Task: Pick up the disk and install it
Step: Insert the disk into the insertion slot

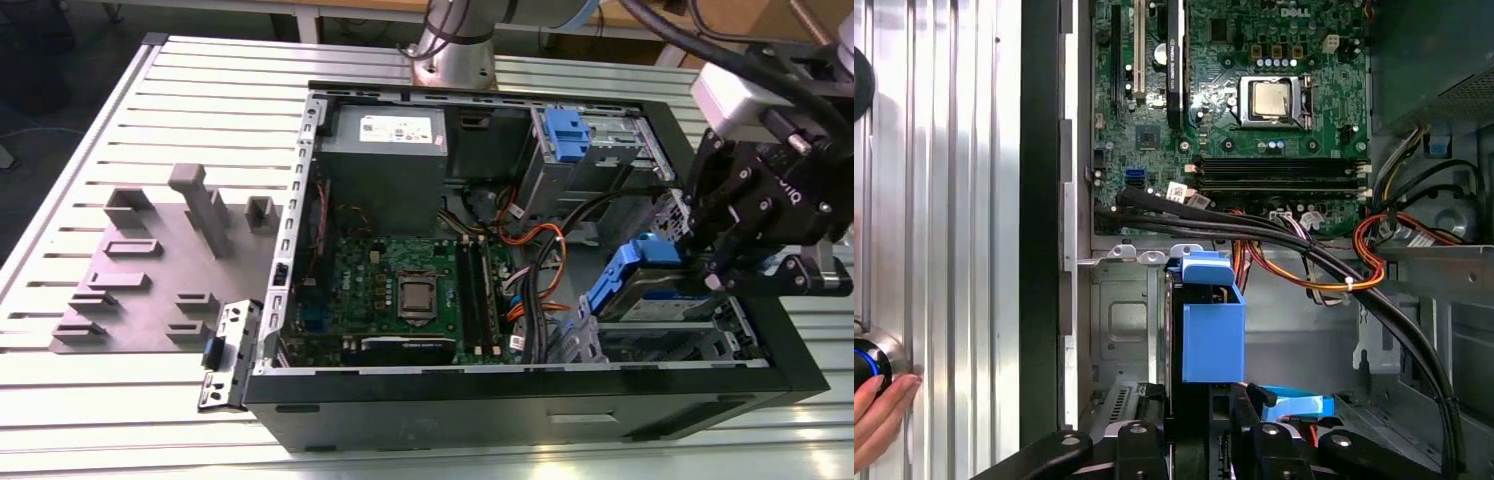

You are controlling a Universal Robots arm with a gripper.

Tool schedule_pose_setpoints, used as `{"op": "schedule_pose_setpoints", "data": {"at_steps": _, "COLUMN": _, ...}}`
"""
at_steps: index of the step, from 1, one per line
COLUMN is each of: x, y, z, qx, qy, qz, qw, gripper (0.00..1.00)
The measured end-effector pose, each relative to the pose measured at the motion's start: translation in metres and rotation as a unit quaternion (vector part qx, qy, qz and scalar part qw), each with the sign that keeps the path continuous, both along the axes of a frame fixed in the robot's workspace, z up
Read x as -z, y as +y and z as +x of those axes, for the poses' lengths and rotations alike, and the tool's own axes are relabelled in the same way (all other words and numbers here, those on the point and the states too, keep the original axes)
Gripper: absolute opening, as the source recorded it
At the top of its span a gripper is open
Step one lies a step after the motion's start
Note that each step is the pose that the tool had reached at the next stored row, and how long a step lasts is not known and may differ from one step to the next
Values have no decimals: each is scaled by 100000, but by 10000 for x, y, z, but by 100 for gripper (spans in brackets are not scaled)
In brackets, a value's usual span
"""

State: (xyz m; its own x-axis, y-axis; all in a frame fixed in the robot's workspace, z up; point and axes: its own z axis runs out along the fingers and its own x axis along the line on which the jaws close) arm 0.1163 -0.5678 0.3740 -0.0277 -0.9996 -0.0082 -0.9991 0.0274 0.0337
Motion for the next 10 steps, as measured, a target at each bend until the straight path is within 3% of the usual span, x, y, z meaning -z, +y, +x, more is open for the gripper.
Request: {"op": "schedule_pose_setpoints", "data": {"at_steps": 10, "x": 183, "y": -1, "z": 0, "qx": -1, "qy": -1, "qz": 3, "qw": 100000, "gripper": 35}}
